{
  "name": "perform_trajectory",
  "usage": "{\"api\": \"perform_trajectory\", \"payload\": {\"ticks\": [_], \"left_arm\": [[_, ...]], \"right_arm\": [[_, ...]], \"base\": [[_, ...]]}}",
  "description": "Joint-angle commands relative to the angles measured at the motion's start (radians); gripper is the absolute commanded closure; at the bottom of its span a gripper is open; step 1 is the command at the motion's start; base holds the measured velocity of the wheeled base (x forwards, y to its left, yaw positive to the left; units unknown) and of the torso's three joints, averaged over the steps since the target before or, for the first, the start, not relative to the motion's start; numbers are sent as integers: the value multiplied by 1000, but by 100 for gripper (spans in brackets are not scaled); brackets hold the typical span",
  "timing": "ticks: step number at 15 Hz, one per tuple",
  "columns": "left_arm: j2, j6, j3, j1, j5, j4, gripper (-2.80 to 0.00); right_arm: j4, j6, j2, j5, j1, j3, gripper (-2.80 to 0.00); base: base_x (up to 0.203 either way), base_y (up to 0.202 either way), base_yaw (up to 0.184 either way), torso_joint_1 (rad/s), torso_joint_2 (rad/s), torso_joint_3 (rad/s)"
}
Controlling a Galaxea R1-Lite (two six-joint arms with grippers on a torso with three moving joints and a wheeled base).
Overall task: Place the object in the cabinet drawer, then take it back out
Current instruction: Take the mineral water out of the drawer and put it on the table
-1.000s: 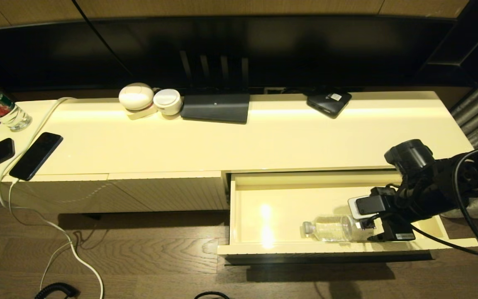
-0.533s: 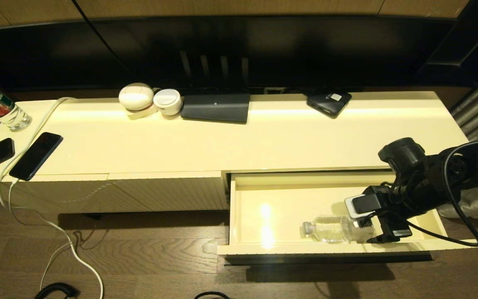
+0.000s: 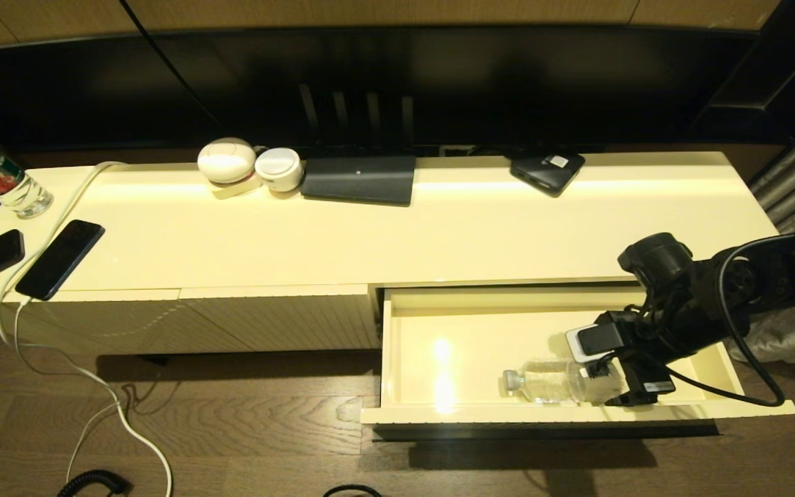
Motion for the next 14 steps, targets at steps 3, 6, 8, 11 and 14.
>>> {"api": "perform_trajectory", "payload": {"ticks": [3, 6, 8, 11, 14], "left_arm": [[0, 0, 2, 0, 1, 0, 0], [0, 0, 2, 0, 1, 0, 0], [0, 0, 2, 0, 0, 0, 0], [0, 0, 2, 0, 1, 0, 0], [0, 0, 2, 0, 1, 0, 0]], "right_arm": [[-3, -8, 18, 1, 0, -14, -280], [-1, -8, 26, 2, -1, -24, -280], [7, -8, 36, 2, -4, -40, -280], [12, -8, 48, 3, -6, -64, -280], [46, -8, 70, 2, -6, -113, -280]], "base": [[0, 0, 0, 0, 0, 0], [0, 0, 0, 0, 0, 0], [0, 0, 0, 0, 0, 0], [0, 0, 0, 0, 0, 0], [0, 0, 0, 0, 0, 0]]}}
